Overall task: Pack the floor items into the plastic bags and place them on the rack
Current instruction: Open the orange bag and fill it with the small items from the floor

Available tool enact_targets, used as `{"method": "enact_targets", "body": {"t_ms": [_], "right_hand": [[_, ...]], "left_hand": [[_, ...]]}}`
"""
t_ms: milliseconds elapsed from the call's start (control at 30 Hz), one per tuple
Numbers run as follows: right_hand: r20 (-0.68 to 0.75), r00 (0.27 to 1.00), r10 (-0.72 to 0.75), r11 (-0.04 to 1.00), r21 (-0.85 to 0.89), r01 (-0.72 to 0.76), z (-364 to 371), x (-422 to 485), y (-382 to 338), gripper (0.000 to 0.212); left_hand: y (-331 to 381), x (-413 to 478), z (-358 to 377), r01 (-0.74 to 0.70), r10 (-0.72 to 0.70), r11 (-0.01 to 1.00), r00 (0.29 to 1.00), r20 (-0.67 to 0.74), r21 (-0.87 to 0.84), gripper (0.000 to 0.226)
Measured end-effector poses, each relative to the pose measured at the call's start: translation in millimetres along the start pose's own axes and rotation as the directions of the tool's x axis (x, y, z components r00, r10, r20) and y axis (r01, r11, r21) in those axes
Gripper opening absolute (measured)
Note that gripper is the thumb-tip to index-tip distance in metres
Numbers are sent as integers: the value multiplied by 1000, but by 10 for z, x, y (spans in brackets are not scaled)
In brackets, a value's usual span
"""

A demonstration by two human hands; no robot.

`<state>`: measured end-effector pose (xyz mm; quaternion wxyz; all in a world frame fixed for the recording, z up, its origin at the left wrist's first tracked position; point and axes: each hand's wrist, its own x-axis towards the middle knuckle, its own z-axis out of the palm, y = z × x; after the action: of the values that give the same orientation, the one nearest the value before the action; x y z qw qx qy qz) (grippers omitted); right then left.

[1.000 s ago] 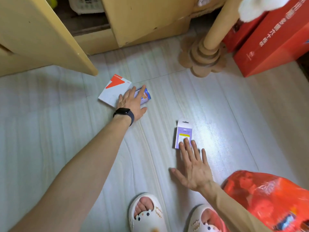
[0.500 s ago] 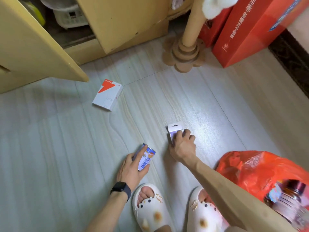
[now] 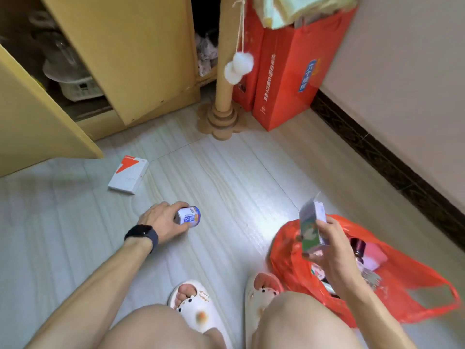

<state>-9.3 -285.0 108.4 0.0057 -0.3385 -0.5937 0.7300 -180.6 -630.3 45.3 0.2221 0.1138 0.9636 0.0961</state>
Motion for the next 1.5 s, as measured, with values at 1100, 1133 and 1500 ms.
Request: {"method": "enact_targets", "body": {"t_ms": [1100,1133,1500], "right_hand": [[-244,868,432,871,361,-332,-1314,-430,747,36],[-264,853,450,866,363,-344,-1289,-404,807,35],[-260,916,307,866,-323,-382,-1219,-399,1016,22]], "left_hand": [[3187,-768,471,-478,543,798,834,95,-366,31],[3148,-735,480,-504,526,828,850,28,-246,33],[2948,-510,381,-395,412,911,881,233,-117,46]]}}
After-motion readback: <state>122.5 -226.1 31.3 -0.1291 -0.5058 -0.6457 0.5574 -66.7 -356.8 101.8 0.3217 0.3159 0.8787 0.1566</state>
